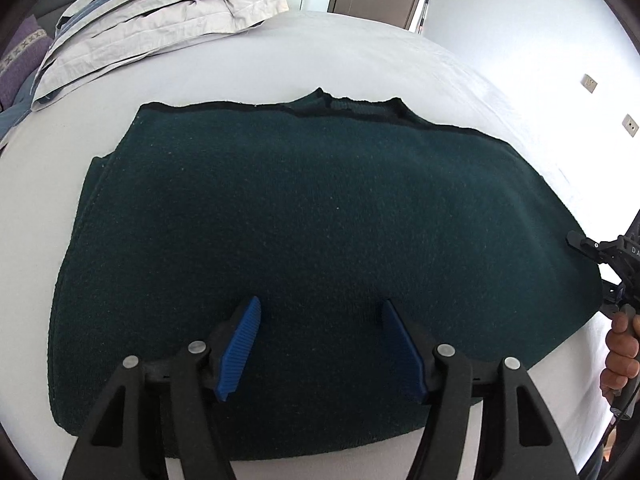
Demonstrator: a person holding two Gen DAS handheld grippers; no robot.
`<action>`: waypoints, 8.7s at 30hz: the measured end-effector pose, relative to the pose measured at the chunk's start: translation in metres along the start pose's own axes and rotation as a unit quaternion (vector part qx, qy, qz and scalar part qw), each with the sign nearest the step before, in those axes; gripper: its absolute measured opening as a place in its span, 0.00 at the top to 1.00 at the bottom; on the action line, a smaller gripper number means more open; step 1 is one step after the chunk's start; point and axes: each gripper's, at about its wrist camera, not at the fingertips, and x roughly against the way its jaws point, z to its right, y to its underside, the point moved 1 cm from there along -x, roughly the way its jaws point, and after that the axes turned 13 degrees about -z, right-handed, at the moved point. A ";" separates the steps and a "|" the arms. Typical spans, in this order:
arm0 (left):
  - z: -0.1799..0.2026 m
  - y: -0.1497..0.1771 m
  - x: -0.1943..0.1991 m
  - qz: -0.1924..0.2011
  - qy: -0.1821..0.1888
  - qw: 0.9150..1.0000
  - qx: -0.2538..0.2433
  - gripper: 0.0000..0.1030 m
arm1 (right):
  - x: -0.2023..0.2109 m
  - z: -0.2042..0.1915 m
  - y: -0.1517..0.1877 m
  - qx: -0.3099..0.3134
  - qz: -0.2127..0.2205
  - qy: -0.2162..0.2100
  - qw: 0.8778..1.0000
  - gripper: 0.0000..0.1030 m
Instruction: Fold small clothes
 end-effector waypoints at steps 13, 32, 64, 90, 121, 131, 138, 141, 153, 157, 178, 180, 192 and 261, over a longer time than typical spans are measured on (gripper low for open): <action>-0.001 0.000 0.000 -0.001 -0.003 1.000 0.000 0.35 | -0.010 -0.007 -0.001 0.018 0.002 0.038 0.999 0.84; -0.059 -0.007 0.020 -0.005 0.112 0.991 0.075 0.71 | -0.028 -0.155 0.020 0.141 0.012 0.167 0.976 0.88; -0.045 -0.081 -0.001 -0.075 0.182 0.974 0.113 0.61 | -0.083 -0.222 0.174 0.331 -0.077 0.178 0.924 0.53; -0.148 -0.087 0.077 -0.046 0.167 0.979 0.108 0.87 | 0.023 -0.182 0.197 0.323 -0.017 0.183 0.928 0.45; -0.116 -0.015 0.073 0.055 0.028 0.996 0.062 0.67 | -0.018 -0.202 0.169 0.236 -0.096 0.016 0.967 0.46; -0.152 0.002 0.040 0.042 0.071 0.994 0.070 0.72 | -0.018 -0.127 0.174 0.150 -0.128 -0.043 0.979 0.73; -0.140 0.005 0.046 0.044 0.057 0.995 0.065 0.72 | -0.021 -0.140 0.200 0.197 -0.167 -0.014 0.966 0.66; -0.145 0.004 0.058 0.042 0.057 0.995 0.068 0.72 | -0.017 -0.134 0.199 0.206 -0.175 -0.004 0.963 0.73; -0.137 -0.085 0.085 0.095 0.018 0.994 0.053 0.56 | -0.017 -0.223 0.076 0.199 -0.120 -0.049 0.971 0.62; -0.138 -0.099 0.031 0.039 0.007 0.998 0.055 0.56 | -0.071 -0.221 0.029 0.150 -0.138 -0.011 0.979 0.62; -0.193 -0.033 0.048 0.045 0.040 0.991 0.116 0.25 | -0.013 -0.164 0.090 0.180 -0.130 0.053 0.974 0.21; -0.200 -0.026 0.035 0.017 0.081 0.988 0.132 0.31 | -0.022 -0.161 0.099 0.175 -0.147 0.045 0.972 0.25; -0.189 -0.054 -0.001 -0.058 0.173 0.971 0.152 0.68 | -0.059 -0.160 0.107 0.158 -0.157 0.027 0.974 0.51; 0.046 0.231 0.324 0.404 -0.193 0.894 -0.019 0.00 | 0.395 -0.222 0.432 0.341 0.355 0.215 0.843 0.00</action>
